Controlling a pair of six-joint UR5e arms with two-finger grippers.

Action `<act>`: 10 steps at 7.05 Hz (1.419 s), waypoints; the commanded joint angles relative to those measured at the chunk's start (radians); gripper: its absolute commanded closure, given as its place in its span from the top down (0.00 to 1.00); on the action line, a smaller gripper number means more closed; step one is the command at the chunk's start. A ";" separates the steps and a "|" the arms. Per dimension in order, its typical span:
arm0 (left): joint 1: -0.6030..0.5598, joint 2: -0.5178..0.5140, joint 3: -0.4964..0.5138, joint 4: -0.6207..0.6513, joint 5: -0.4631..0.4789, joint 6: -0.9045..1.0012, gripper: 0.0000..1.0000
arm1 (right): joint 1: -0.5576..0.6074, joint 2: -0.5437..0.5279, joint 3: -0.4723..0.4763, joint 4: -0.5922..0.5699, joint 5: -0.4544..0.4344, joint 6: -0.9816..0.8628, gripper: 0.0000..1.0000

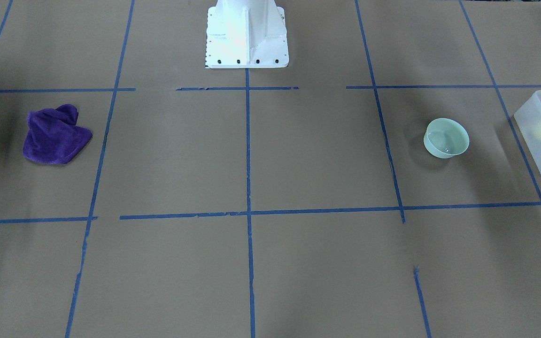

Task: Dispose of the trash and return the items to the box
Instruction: 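Reach the right gripper down onto the purple cloth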

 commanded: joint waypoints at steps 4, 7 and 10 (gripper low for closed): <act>-0.133 0.039 -0.429 0.120 0.081 -0.251 1.00 | -0.168 -0.124 0.112 0.207 -0.145 0.491 1.00; -0.104 0.034 -0.450 0.113 0.070 -0.331 1.00 | -0.272 -0.278 0.273 0.207 -0.172 0.555 1.00; -0.086 0.036 -0.453 0.111 0.069 -0.341 1.00 | -0.390 -0.269 0.270 0.212 -0.273 0.661 0.93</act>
